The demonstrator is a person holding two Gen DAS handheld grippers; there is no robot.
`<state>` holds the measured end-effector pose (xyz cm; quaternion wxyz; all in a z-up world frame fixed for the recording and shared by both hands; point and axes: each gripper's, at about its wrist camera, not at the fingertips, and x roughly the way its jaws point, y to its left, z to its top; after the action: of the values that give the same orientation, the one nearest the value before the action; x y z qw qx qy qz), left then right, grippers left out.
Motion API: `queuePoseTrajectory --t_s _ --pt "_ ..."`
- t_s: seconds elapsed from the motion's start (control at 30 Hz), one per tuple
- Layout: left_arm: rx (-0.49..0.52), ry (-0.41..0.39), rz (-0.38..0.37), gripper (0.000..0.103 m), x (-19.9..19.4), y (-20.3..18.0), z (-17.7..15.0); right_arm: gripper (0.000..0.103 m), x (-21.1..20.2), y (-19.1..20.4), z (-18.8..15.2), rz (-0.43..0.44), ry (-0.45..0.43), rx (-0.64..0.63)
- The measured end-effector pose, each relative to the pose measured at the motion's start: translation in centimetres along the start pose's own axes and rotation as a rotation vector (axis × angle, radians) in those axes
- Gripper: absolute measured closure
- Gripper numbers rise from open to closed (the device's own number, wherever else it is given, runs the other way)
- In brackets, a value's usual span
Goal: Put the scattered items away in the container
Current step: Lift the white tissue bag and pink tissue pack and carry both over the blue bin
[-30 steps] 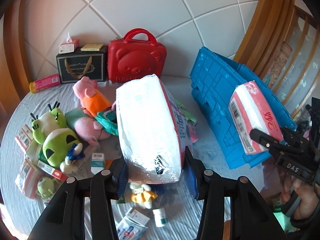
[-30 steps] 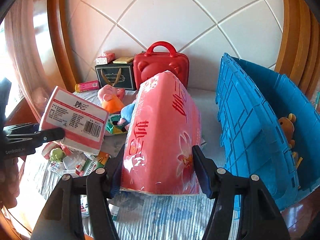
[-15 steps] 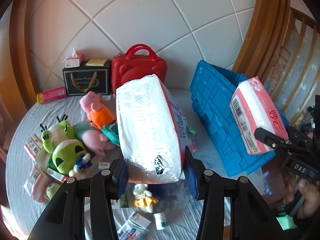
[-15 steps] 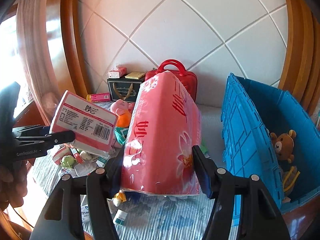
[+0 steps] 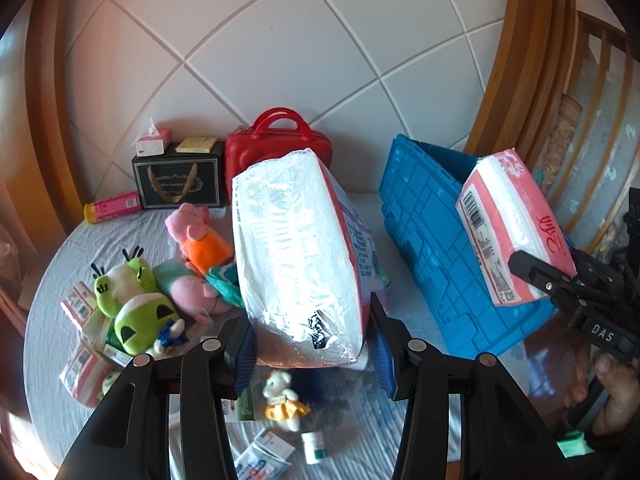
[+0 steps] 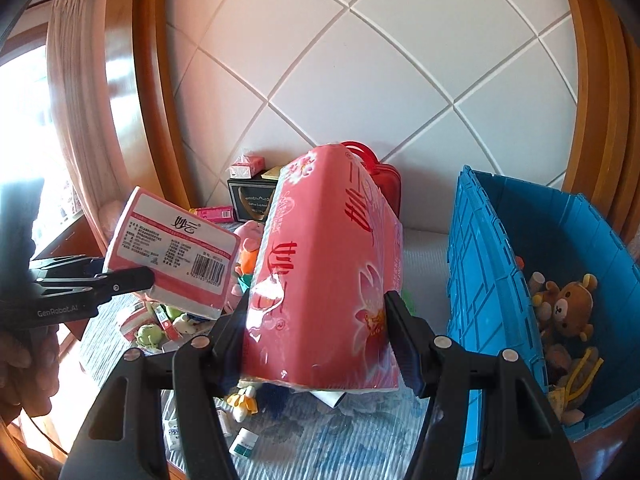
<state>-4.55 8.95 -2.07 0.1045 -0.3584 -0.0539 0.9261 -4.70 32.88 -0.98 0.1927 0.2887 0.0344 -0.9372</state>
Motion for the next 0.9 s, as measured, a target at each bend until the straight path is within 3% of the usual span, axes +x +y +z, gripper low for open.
queuePoseTrajectory --t_s 0.4,0.9 --pt "0.034 -0.017 -0.011 0.056 1.4 -6.3 1.7 0.043 -2.5 -4.8 0.9 0.013 -0.047 0.006" --pt "0.089 -0.036 -0.051 0.056 4.8 -16.1 4.3 0.043 -5.5 -15.0 0.6 -0.036 -0.081 0.071"
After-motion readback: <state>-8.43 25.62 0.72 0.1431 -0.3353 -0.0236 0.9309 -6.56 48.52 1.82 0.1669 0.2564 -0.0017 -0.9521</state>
